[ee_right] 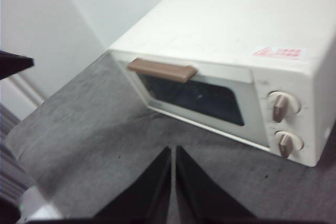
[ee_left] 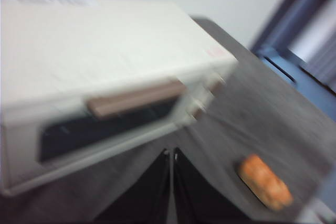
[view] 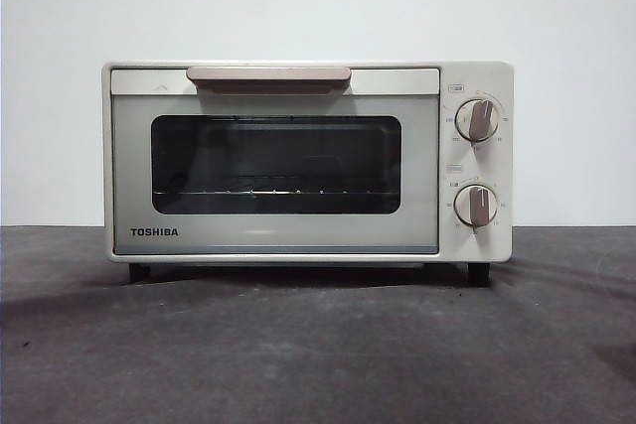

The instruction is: The left arm flap open the oven, the right arm pick bread and place it into oven, the left arm flap close the oven

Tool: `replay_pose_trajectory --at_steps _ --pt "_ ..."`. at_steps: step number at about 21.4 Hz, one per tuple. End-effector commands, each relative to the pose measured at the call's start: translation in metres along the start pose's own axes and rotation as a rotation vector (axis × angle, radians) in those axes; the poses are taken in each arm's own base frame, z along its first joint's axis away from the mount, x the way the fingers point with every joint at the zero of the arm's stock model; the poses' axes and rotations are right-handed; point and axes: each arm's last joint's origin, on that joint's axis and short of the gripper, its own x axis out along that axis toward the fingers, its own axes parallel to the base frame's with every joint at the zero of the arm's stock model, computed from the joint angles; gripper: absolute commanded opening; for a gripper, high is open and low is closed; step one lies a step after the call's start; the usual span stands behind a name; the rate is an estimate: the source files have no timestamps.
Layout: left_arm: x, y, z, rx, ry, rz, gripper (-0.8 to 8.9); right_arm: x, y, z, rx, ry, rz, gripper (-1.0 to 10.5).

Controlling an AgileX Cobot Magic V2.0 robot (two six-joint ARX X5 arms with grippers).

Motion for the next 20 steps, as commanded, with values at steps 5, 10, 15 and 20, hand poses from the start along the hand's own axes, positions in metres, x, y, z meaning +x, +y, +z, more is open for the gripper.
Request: replay_pose_trajectory --at_steps 5,10,15,20 --pt "-0.0010 -0.0028 -0.0018 0.044 0.055 -0.022 0.26 -0.0016 0.0022 0.0019 -0.021 0.010 -0.002 0.1" --pt "-0.0007 -0.0027 -0.0014 0.060 0.052 -0.023 0.75 -0.0016 0.0021 0.0019 -0.018 0.010 -0.005 1.4" --pt "-0.0003 -0.0025 -0.0015 0.059 0.053 -0.022 4.17 -0.0016 0.0020 0.0011 -0.013 0.017 -0.006 4.4" --pt "-0.0002 -0.0026 -0.0009 0.061 0.049 -0.023 5.14 -0.0016 0.0014 -0.0016 0.005 0.042 -0.011 5.3"
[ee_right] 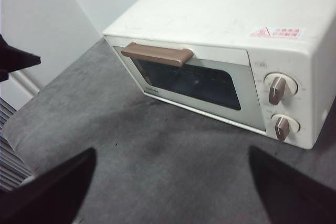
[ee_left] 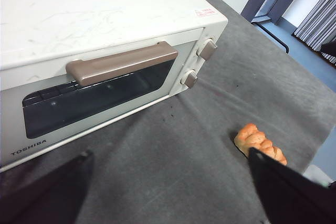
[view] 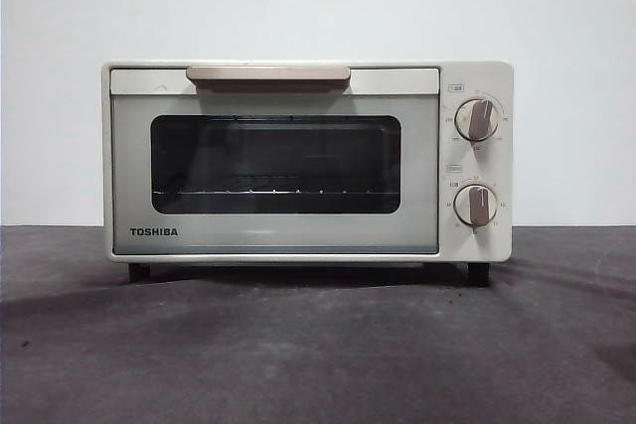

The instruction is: The left arm flap open the oven, the right arm pick bread and place it into oven, the left arm flap close the oven

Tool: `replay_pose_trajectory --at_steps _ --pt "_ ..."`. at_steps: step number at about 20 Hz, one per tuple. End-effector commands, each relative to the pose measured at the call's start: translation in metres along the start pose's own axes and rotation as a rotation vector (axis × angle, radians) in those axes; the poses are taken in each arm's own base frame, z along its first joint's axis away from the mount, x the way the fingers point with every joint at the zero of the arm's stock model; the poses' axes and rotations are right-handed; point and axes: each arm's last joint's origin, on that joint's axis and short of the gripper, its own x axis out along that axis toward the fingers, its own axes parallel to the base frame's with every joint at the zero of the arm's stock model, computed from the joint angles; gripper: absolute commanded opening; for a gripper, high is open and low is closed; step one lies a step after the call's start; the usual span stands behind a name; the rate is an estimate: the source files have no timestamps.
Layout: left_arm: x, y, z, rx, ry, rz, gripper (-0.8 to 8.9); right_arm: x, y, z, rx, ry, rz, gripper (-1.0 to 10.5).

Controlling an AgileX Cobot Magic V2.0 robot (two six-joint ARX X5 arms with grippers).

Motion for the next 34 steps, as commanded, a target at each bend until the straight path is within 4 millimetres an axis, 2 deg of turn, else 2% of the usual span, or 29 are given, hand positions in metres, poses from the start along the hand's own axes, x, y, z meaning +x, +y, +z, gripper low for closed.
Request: replay_pose_trajectory --at_steps 1,5,8,12,17,19,25,28,34 --pt "-0.001 -0.002 0.007 0.024 -0.028 -0.011 5.14 -0.002 0.002 0.002 -0.006 0.005 0.002 5.3" --pt "-0.001 -0.003 0.009 0.027 -0.049 -0.014 5.13 0.000 -0.003 -0.006 0.079 0.089 -0.076 5.3" --pt "-0.001 -0.003 0.009 0.028 -0.053 -0.015 5.09 0.005 -0.011 -0.017 0.175 0.222 -0.180 5.3" --pt "-0.002 -0.003 0.011 0.035 -0.066 -0.017 5.01 0.017 -0.024 -0.027 0.278 0.397 -0.315 5.3" --pt "-0.002 -0.004 0.014 0.053 -0.104 -0.022 5.01 0.034 -0.039 -0.032 0.344 0.540 -0.393 5.3" --pt "-0.002 -0.004 0.015 0.055 -0.109 -0.023 5.01 0.045 -0.045 -0.037 0.345 0.597 -0.440 5.3" --pt "-0.002 -0.004 0.015 0.055 -0.109 -0.023 5.00 0.084 -0.058 -0.070 0.366 0.704 -0.513 5.3" --pt "-0.002 -0.004 0.015 0.054 -0.108 -0.023 5.00 0.098 -0.061 -0.075 0.322 0.733 -0.605 5.3" --pt "-0.002 -0.004 0.015 0.052 -0.104 -0.022 5.00 0.121 -0.075 -0.086 0.344 0.811 -0.622 4.9"
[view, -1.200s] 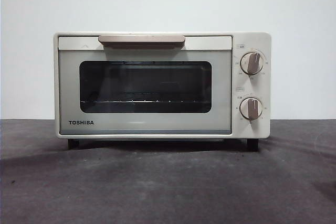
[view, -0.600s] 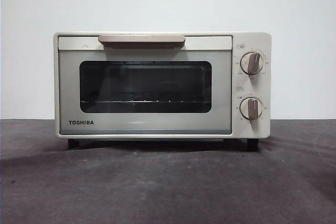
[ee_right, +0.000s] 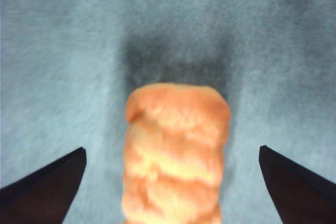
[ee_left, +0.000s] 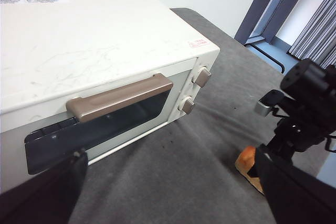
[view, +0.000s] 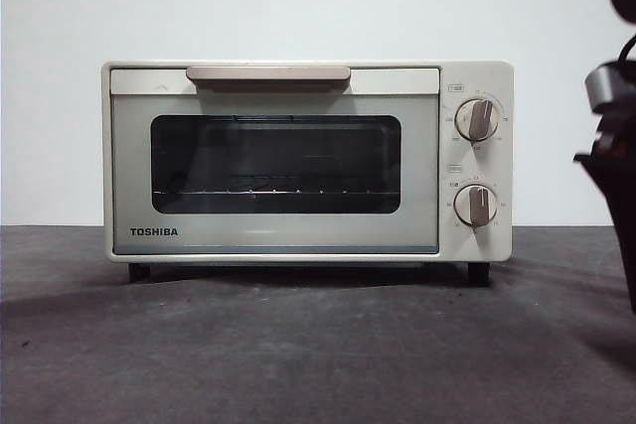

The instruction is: The left arm flap open the oven, the right arm pick bread and place it into oven, the left arm flap close the oven

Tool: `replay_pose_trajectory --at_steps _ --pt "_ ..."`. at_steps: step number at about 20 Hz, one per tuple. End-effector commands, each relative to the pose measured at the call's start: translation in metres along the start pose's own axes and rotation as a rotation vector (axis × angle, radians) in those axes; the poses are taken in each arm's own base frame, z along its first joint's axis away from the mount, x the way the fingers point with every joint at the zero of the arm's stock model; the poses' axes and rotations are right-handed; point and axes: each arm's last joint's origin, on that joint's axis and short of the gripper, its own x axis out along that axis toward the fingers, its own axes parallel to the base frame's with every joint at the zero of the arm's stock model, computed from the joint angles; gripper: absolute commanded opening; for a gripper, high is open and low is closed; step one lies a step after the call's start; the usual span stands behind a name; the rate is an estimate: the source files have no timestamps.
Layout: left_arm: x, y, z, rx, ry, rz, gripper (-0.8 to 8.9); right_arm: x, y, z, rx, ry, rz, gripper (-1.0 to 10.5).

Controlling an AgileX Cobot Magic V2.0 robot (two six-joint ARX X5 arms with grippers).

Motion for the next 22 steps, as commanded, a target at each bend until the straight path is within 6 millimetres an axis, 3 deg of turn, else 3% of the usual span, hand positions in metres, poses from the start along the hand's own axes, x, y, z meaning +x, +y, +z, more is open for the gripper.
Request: replay_pose_trajectory --at_steps 1,5,10,12,16,20,22 --pt "-0.001 -0.002 0.005 0.009 -0.012 -0.009 5.00 0.008 0.002 0.004 -0.003 0.025 -0.006 4.8" --pt "-0.001 -0.002 0.005 0.009 -0.012 -0.009 5.00 0.019 0.004 0.006 -0.021 0.094 0.031 3.8" --pt "0.000 -0.001 0.005 0.008 -0.008 -0.007 4.86 0.022 0.004 0.007 -0.023 0.110 0.046 1.7" --pt "0.002 -0.001 0.005 0.010 -0.003 -0.007 4.87 0.015 0.005 0.007 -0.023 0.096 0.051 1.4" --pt "0.015 0.006 0.003 -0.018 0.054 0.002 4.80 -0.023 0.009 0.007 -0.038 0.018 0.115 1.4" --pt "0.044 0.019 0.007 -0.040 0.162 0.015 2.02 -0.060 0.010 -0.007 -0.072 -0.099 0.283 1.4" --pt "0.058 0.024 0.017 -0.025 0.200 0.017 1.24 -0.075 0.009 -0.017 -0.096 -0.152 0.364 1.4"
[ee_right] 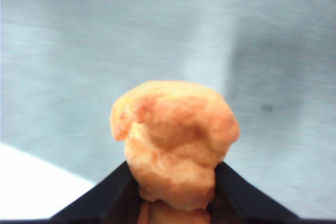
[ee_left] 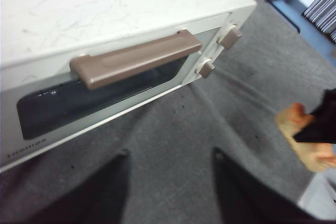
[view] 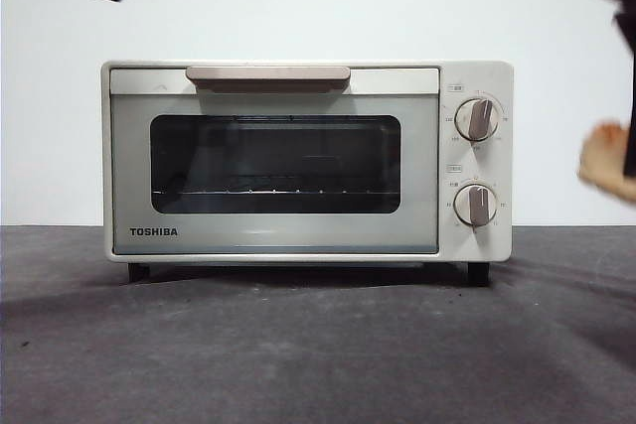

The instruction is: The left arm flap open the oven, the right arm pick bread and place it into oven, the left arm flap close the oven

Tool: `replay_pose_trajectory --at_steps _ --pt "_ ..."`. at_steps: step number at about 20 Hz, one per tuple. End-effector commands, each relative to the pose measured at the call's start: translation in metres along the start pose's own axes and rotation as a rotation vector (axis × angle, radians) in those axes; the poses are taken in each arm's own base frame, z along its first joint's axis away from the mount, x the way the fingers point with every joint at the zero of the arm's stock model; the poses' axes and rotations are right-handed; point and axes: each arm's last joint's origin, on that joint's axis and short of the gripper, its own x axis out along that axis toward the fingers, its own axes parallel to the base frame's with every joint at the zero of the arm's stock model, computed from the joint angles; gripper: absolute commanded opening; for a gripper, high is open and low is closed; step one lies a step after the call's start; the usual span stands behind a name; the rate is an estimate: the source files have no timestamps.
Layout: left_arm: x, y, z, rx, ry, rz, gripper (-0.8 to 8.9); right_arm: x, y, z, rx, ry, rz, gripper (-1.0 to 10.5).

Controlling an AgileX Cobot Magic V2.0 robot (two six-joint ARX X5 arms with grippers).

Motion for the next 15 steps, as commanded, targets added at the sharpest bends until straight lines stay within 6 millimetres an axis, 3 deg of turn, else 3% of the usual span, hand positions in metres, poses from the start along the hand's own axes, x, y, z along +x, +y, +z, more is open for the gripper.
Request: replay_pose_trajectory --at_steps 1,7,11,15 --pt "0.011 0.001 0.023 0.073 0.011 -0.006 0.82 -0.017 0.007 -0.006 -0.046 -0.064 0.087 1.4" --pt "0.059 0.006 0.064 0.288 0.070 0.066 0.16 -0.048 0.011 -0.028 -0.113 -0.215 0.171 1.4" --pt "0.085 0.009 0.069 0.335 0.114 0.065 0.16 -0.057 0.012 -0.034 -0.133 -0.267 0.188 1.4" --pt "0.098 0.015 0.066 0.345 0.145 0.070 0.16 -0.057 0.012 -0.035 -0.121 -0.267 0.192 1.4"
